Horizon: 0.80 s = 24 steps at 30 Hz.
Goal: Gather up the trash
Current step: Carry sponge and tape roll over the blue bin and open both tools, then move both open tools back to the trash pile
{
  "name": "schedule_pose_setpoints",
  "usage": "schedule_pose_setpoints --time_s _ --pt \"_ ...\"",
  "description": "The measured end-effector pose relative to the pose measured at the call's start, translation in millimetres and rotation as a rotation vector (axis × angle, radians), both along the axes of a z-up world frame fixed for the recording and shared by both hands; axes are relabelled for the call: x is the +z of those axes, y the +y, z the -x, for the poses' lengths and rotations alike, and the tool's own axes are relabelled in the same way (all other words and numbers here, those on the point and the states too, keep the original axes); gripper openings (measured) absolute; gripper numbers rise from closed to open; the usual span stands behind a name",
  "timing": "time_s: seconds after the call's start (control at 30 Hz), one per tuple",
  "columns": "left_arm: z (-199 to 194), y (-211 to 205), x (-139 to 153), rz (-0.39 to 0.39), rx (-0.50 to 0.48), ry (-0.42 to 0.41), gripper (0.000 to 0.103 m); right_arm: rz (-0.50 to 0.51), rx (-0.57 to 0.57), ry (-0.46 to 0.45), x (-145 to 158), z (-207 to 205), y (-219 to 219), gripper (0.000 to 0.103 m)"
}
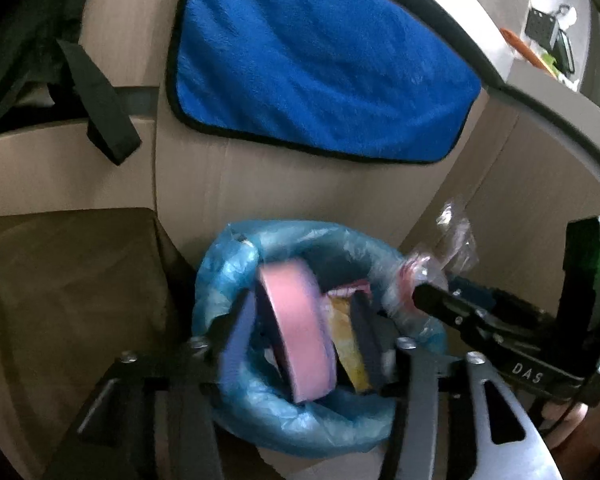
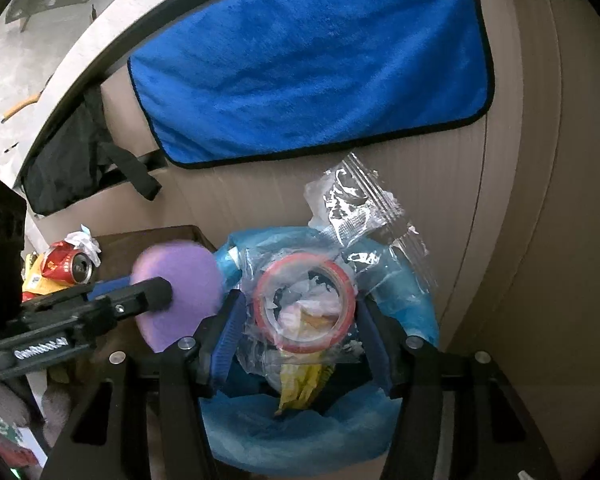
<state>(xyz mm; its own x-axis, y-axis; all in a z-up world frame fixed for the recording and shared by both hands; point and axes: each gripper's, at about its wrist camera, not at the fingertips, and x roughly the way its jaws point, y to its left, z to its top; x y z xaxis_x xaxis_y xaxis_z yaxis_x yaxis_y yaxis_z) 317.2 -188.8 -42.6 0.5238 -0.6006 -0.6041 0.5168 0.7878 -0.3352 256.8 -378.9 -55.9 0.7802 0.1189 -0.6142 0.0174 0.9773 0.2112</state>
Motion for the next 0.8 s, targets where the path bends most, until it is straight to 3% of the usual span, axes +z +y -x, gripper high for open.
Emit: schedule_pose_setpoints --time_s 0.23,0.47,0.8 --pt "-3 16 8 0.016 0.041 -0.009 0.058 0.007 -0.008 -0.011 0 0 0 0.055" --pt "14 39 14 -0.025 0.087 -0.053 0.058 0.0 -0.003 -0.002 2 5 9 0.055" --pt "45 125 34 -0.095 0.263 -0.134 0.058 0.056 0.101 -0.076 31 20 83 0.055"
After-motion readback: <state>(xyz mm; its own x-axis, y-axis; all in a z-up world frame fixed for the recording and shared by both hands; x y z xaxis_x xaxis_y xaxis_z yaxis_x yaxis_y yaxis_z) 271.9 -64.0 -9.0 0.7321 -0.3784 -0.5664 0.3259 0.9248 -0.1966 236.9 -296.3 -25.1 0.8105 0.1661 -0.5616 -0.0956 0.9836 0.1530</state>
